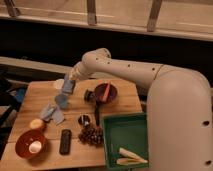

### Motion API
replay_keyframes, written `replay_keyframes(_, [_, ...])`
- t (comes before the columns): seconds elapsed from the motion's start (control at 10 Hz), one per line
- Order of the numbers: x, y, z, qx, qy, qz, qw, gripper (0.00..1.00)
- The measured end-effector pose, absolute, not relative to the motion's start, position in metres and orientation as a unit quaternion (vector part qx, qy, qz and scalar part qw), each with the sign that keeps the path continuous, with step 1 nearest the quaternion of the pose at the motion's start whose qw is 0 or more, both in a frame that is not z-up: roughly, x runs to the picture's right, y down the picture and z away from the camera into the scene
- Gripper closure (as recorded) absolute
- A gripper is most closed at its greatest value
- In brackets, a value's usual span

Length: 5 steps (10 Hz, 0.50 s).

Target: Place sponge in paper cup

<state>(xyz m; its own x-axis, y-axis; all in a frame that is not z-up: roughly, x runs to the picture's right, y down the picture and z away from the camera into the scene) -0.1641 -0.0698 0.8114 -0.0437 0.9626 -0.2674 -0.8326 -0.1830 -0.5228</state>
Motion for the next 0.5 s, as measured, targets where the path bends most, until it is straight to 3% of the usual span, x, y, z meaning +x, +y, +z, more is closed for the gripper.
replay_keyframes(0.5, [-0.23, -0.1, 0.841, -0.287, -0.151, 0.695, 0.641, 1.0])
